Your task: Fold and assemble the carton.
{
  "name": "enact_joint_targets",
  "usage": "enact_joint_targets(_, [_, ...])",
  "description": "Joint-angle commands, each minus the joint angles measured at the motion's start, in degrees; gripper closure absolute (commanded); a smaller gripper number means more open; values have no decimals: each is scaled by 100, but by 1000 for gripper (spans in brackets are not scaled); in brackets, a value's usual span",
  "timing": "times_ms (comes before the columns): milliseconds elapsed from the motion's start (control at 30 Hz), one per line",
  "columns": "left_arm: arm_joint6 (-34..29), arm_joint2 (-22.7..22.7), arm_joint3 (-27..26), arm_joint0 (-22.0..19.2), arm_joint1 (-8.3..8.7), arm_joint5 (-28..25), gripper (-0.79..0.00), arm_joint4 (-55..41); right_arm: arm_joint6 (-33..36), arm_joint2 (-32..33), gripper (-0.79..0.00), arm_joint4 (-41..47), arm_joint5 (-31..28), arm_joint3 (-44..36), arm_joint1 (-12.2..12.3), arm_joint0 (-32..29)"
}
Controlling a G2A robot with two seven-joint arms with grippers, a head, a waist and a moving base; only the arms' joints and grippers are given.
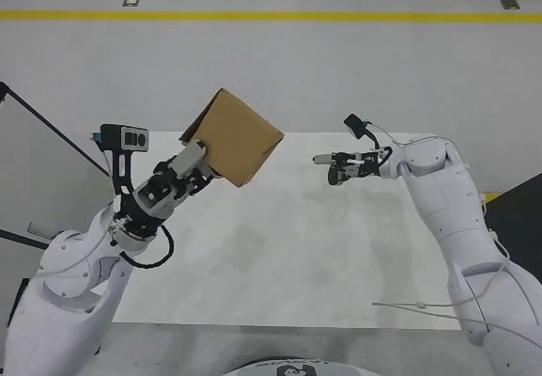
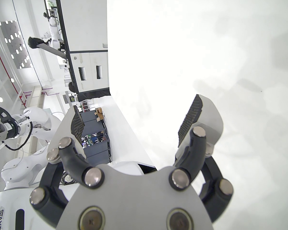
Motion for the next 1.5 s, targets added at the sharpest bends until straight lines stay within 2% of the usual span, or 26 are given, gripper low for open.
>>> enact_joint_targets(0, [-34,27,14,6,-19,122,0,-667,0,0,-785,0,0,0,0,0])
enact_joint_targets(133, [-166,17,132,29,-45,478,0,-1541,0,0,-785,0,0,0,0,0])
enact_joint_targets(200, [-207,-68,171,-5,-34,663,0,-1405,0,0,-785,0,0,0,0,0])
enact_joint_targets(467, [-204,-27,157,-8,-47,702,0,-1458,0,0,-785,0,0,0,0,0])
enact_joint_targets(700, [-470,30,238,62,-114,1025,0,-2864,0,0,-785,0,0,0,0,0])
enact_joint_targets(1100, [-679,16,390,109,-191,1787,0,-4336,0,0,-785,0,0,0,0,0])
enact_joint_targets(1200, [-861,56,434,83,-205,2059,0,-4594,0,0,-785,0,0,0,0,0])
enact_joint_targets(1467, [-920,41,435,58,-206,2071,0,-4592,0,0,-785,0,0,0,0,0])
